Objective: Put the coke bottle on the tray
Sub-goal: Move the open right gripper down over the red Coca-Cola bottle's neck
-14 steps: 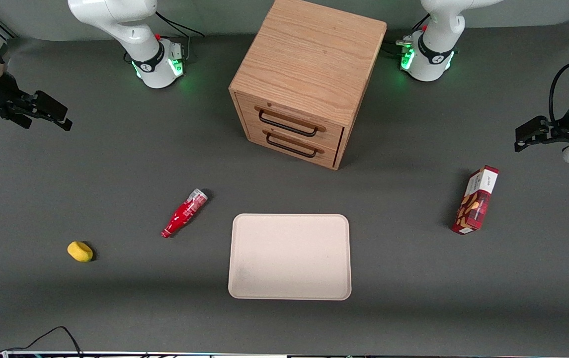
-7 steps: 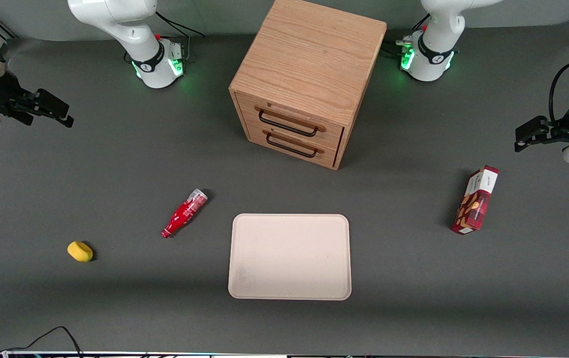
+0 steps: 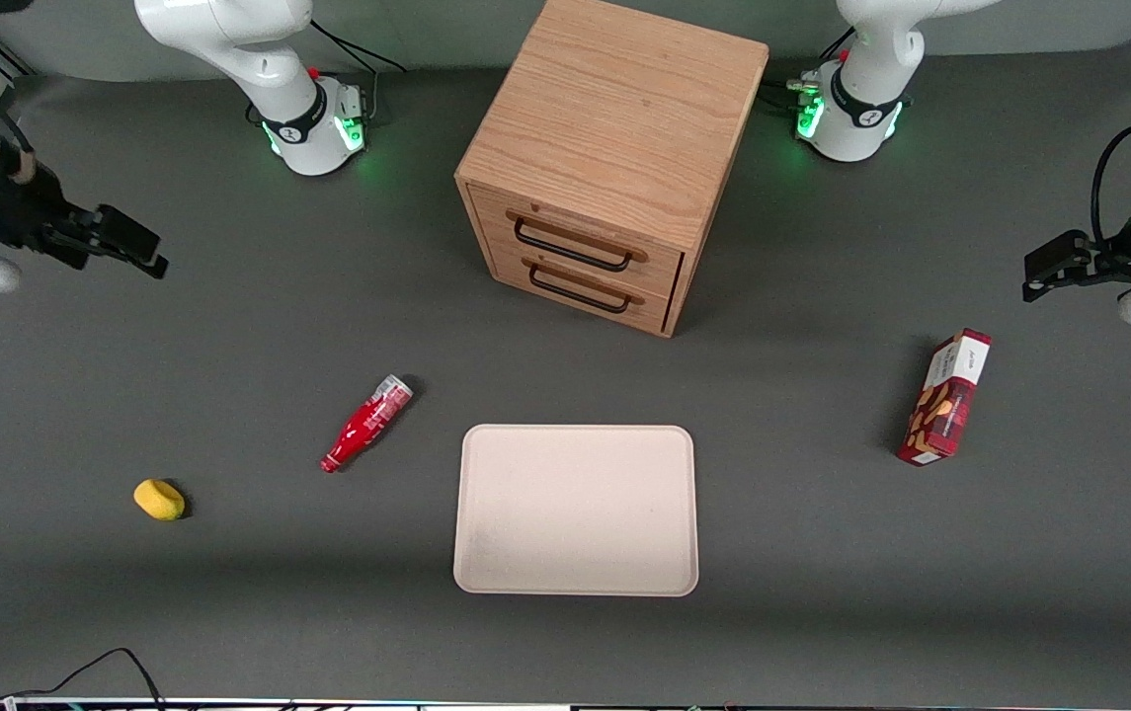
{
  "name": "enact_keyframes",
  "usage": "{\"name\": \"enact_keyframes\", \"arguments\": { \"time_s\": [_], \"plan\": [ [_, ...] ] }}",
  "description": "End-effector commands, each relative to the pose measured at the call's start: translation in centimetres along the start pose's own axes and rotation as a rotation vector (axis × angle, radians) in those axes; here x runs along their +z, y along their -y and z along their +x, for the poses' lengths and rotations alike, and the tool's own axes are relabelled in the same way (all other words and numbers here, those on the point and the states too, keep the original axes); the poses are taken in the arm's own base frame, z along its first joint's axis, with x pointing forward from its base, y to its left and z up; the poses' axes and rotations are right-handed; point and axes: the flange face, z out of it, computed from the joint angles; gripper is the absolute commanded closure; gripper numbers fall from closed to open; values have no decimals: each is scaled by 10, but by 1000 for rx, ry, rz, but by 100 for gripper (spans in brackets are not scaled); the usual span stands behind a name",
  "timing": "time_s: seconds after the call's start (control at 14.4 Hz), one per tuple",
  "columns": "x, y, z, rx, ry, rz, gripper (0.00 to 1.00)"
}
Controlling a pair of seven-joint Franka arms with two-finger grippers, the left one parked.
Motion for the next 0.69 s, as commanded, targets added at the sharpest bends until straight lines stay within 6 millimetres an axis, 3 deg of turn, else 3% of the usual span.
{"name": "enact_keyframes", "arguments": {
  "time_s": [0.0,0.28,0.49,0.62],
  "plan": [
    [45,31,32,110,51,22,0],
    [171,62,72,241,154,-28,0],
    [261,68,77,300,155,-36,0],
    [307,66,79,319,163,-38,0]
  ]
}}
